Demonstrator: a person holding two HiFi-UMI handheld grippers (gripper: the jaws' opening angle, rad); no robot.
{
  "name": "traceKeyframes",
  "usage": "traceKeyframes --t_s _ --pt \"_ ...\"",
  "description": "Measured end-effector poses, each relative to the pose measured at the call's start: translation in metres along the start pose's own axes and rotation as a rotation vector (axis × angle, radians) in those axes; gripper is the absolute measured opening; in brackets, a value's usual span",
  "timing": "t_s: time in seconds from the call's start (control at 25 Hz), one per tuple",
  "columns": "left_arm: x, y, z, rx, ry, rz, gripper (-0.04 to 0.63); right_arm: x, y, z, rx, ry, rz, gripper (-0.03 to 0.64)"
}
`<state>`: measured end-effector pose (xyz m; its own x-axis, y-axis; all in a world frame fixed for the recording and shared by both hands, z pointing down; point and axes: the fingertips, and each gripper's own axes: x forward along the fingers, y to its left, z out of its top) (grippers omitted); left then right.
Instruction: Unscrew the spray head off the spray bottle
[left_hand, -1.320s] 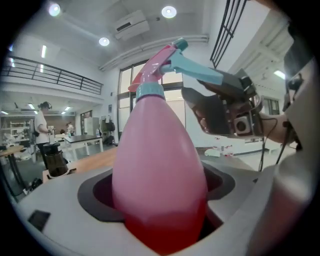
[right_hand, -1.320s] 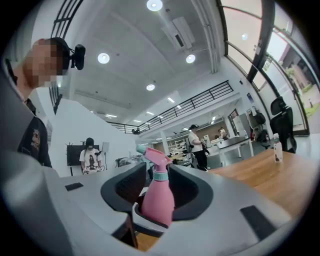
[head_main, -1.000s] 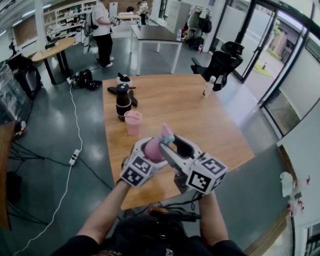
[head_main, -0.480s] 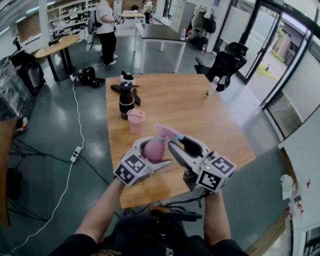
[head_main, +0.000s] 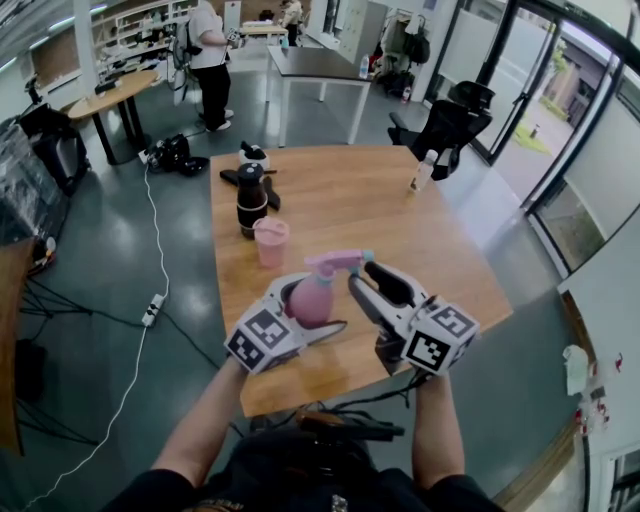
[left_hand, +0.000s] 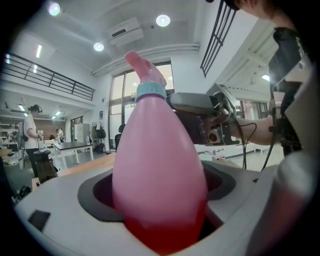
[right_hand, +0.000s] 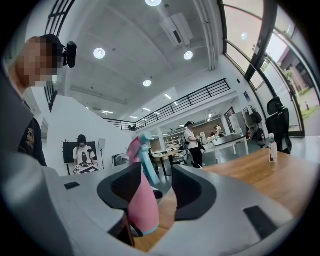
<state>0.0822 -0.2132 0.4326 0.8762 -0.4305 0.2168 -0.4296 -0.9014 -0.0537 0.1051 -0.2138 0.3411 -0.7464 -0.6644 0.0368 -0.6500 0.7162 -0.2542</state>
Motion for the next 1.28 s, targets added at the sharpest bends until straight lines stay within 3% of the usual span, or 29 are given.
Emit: traceKeyframes --t_s 0.2,0.32,0.44,0.88,1.12,1.28 --pt "0.003 0.019 -0.005 -0.031 0.024 0.120 0.443 -0.006 0.009 0.009 -0.039 -0.031 -0.031 0.203" --pt "0.004 0.028 -0.006 -0.042 0.028 0.172 0.443 -0.003 0.027 0.014 -0.068 -0.031 0.004 0.173" --pt "0.009 0.028 -0.005 -0.018 0.045 0.194 0.443 0.006 0.035 0.010 -0.063 0.001 0.026 0.172" --pt "0.013 0.023 -0.008 0.070 0.126 0.228 0.443 0.028 0.021 -0.004 -0.008 0.063 -0.042 0.172" --pt "0.015 0.015 -0.010 0.086 0.130 0.188 0.443 0.030 0.022 -0.008 -0.015 0.075 -0.031 0.144" --pt "0.014 0.003 -0.006 0.069 0.103 0.065 0.443 0.026 0.026 -0.008 -0.039 0.086 0.035 0.141"
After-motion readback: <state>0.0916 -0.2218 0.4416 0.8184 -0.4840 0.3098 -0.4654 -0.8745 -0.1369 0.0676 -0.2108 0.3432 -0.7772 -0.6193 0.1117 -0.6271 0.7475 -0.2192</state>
